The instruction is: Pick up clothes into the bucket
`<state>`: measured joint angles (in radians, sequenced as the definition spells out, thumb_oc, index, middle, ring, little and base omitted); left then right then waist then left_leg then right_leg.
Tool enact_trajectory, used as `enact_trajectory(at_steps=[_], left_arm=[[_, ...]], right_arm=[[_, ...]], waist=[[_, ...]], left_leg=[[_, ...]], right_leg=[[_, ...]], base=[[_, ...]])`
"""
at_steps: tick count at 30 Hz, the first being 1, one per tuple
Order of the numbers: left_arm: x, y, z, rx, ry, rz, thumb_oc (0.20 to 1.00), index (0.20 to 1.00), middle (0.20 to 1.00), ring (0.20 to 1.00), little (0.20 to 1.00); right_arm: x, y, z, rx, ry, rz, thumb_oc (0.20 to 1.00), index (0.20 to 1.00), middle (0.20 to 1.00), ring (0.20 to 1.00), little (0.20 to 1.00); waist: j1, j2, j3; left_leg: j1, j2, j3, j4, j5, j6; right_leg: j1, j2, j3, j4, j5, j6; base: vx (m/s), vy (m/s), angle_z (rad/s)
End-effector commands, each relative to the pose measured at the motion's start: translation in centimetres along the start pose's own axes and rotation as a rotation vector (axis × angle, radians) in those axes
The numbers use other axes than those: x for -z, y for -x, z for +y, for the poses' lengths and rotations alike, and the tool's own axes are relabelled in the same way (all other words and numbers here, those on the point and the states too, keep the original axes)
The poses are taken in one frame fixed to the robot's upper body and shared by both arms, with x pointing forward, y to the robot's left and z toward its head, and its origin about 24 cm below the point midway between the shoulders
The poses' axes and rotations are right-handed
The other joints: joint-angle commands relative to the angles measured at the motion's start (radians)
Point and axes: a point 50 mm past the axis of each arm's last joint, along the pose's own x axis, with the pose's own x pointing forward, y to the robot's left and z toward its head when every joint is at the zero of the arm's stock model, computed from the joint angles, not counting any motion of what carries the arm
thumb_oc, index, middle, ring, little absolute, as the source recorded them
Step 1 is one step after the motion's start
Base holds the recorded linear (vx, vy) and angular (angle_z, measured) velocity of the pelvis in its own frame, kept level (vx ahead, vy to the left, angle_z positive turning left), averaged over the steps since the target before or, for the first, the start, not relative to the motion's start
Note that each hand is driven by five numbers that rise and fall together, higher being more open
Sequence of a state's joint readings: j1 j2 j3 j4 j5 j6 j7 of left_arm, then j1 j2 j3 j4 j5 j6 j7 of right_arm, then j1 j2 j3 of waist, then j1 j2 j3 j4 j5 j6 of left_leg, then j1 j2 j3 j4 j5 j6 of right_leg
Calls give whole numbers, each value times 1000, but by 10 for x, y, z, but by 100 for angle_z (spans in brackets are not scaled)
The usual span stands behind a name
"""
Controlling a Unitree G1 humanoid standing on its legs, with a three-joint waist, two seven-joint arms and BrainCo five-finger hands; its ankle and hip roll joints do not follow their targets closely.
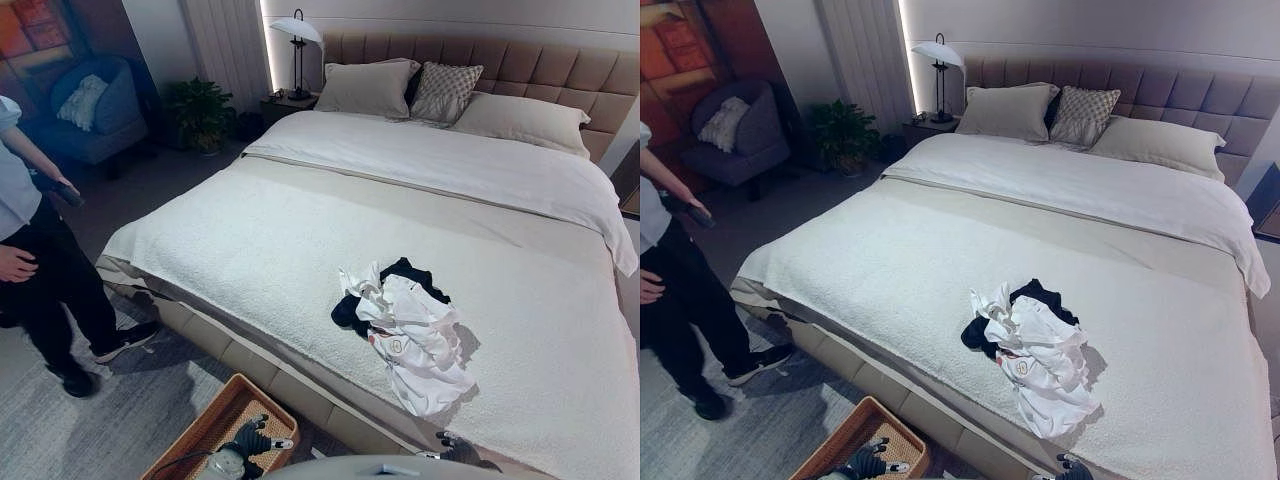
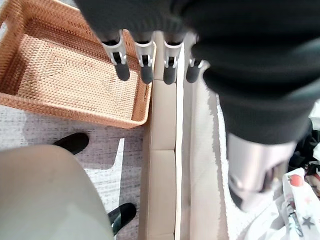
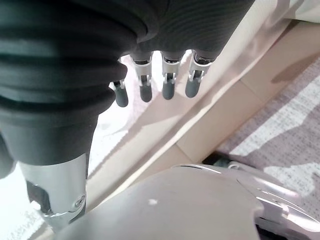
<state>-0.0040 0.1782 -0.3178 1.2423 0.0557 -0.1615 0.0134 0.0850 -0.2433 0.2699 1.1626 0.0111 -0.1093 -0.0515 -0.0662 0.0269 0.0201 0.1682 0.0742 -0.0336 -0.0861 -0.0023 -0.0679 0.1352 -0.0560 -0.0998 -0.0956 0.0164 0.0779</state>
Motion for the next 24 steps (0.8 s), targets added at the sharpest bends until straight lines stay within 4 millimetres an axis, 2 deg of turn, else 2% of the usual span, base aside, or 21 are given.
enact_trajectory(at_steps=[1, 12, 13, 16, 18, 20, 21, 22, 23, 24], left_arm=[[12, 1, -9, 33, 12, 63, 1000, 1000, 1000, 1000, 1000], [17, 2, -6, 19, 15, 87, 1000, 1000, 1000, 1000, 1000], [1, -1, -3, 8, 32, 34, 1000, 1000, 1000, 1000, 1000], [-9, -4, 2, -10, 40, 12, 1000, 1000, 1000, 1000, 1000], [-11, -4, 2, -9, 43, 2, 1000, 1000, 1000, 1000, 1000], [-1, -2, -1, 2, 27, 30, 1000, 1000, 1000, 1000, 1000], [-58, -6, 15, -58, 34, -194, 1000, 1000, 1000, 1000, 1000], [-58, -6, 15, -58, 34, -194, 1000, 1000, 1000, 1000, 1000], [-40, -7, 3, -18, 0, -123, 1000, 1000, 1000, 1000, 1000], [-27, -4, 5, -35, 12, -106, 1000, 1000, 1000, 1000, 1000]], right_arm=[[-21, -6, 11, -32, 36, -54, 1000, 1000, 1000, 1000, 1000], [-18, -5, 12, -36, 37, -41, 1000, 1000, 1000, 1000, 1000], [-20, -6, 7, -21, 42, -43, 1000, 1000, 1000, 1000, 1000], [-24, -7, 3, -10, 43, -50, 1000, 1000, 1000, 1000, 1000], [-26, -7, 2, -7, 49, -60, 1000, 1000, 1000, 1000, 1000], [-33, -8, -1, 3, 26, -91, 1000, 1000, 1000, 1000, 1000], [-45, -7, -12, 53, 21, -150, 1000, 1000, 1000, 1000, 1000], [-45, -7, -12, 53, 20, -150, 1000, 1000, 1000, 1000, 1000], [-56, -9, -13, 58, -1, -182, 1000, 1000, 1000, 1000, 1000], [-70, -8, -24, 99, 2, -229, 1000, 1000, 1000, 1000, 1000]], waist=[[-16, -80, 25], [-17, -82, 24], [-20, -79, 28], [-23, -75, 31], [-24, -74, 34], [-20, -74, 44], [-16, -72, 63], [-17, -73, 60], [-14, -72, 76], [-7, -70, 100]], left_leg=[[-32, -53, -8, 29, -35, 13], [-32, -50, -7, 25, -36, 13], [-37, -51, -6, 27, -36, 13], [-38, -51, -2, 27, -35, 14], [-41, -51, -2, 27, -35, 14], [-51, -52, -5, 32, -33, 14], [-62, -56, -12, 38, -33, 14], [-65, -57, -12, 39, -32, 15], [-82, -60, -15, 45, -28, 16], [-112, -62, -22, 63, -24, 15]], right_leg=[[26, -46, -12, 10, -47, 45], [21, -44, -12, 11, -49, 46], [17, -45, -11, 14, -49, 47], [13, -45, -9, 15, -48, 47], [9, -45, -9, 15, -47, 47], [2, -46, -12, 18, -44, 47], [-6, -48, -13, 22, -41, 48], [-9, -48, -14, 22, -41, 48], [-22, -48, -17, 28, -39, 47], [-47, -50, -20, 40, -36, 47]], base=[[0, 0, 0], [3, 0, 0], [0, 0, 0], [8, 8, -1], [0, 0, 0], [-26, 2, 0], [-46, 1, 1], [-83, 8, -1], [-137, 6, 10], [-135, 5, 10]])
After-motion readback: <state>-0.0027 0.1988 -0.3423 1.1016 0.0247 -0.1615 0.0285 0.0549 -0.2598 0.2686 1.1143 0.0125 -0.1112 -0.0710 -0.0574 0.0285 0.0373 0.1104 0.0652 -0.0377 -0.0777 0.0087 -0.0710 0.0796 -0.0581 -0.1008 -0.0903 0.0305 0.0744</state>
